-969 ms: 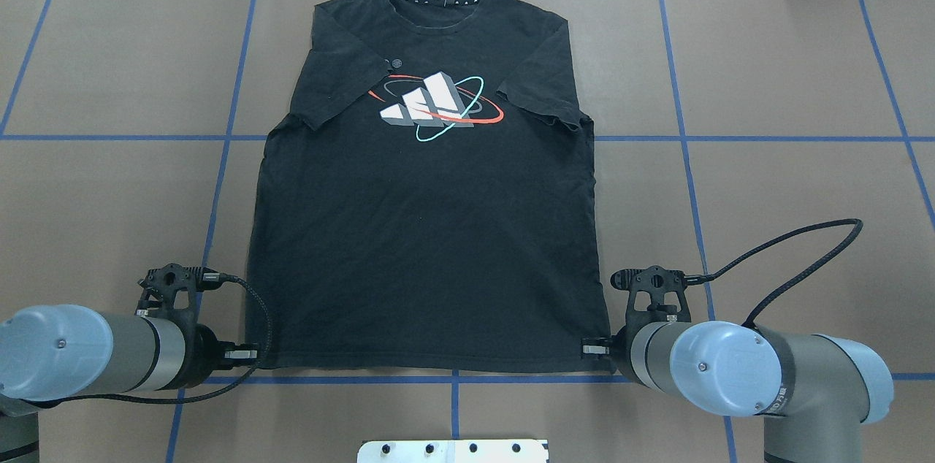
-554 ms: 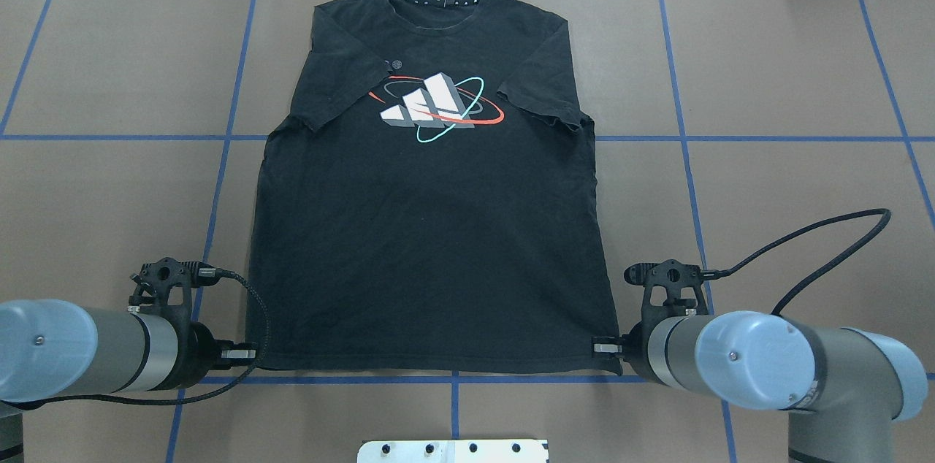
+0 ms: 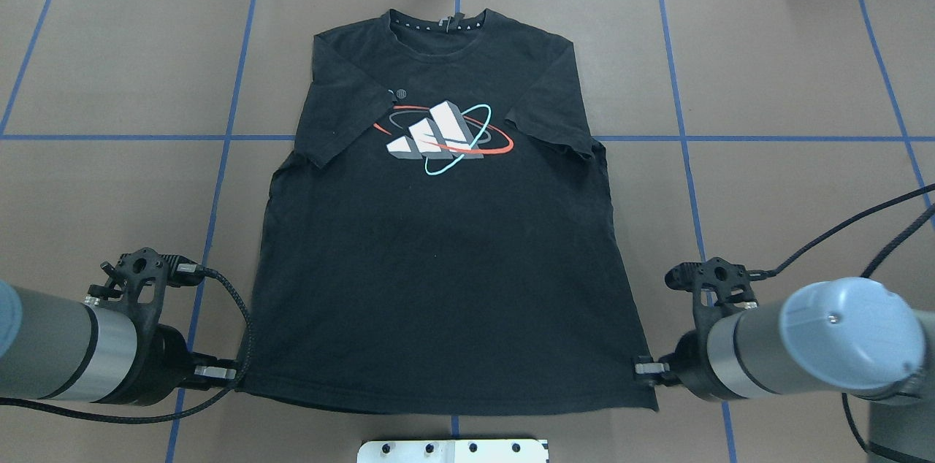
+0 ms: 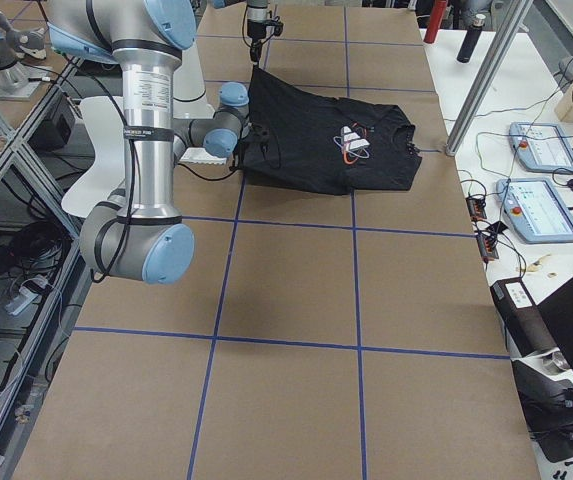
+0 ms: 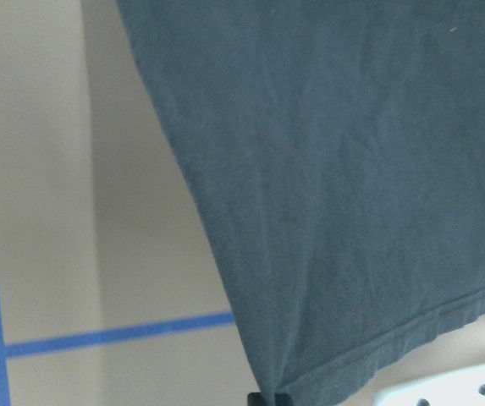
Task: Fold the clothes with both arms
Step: 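Lift the hem with both grippers and pull it toward the robot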
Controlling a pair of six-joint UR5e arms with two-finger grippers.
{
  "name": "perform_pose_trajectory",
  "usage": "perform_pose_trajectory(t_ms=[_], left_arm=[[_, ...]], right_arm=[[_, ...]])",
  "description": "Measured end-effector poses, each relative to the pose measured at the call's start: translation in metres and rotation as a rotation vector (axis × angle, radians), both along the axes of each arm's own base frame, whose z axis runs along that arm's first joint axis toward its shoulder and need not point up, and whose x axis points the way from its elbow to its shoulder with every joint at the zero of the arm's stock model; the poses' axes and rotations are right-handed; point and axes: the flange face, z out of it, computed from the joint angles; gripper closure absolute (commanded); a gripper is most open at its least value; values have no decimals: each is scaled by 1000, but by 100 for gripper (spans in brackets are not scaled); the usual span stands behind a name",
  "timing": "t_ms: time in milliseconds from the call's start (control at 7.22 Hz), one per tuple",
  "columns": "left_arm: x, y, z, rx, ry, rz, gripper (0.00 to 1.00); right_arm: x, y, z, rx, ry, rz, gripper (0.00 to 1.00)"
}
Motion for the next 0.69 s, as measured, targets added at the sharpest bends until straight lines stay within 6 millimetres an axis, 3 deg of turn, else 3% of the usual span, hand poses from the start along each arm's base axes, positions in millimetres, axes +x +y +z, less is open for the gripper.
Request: perform_pose_trajectory(t_ms=[415,554,692], left_arm=[[-32,31,-25,-56,74,156,100],[-37,40,-30,-69,86,190,100],[-32,40,-33,-73,94,196,100]], right_arm=[[51,71,-42,-26,-89,-207,100],[61,79,-53,-27,-110,-228,100],[67,70,-54,-26,-112,-196,100]])
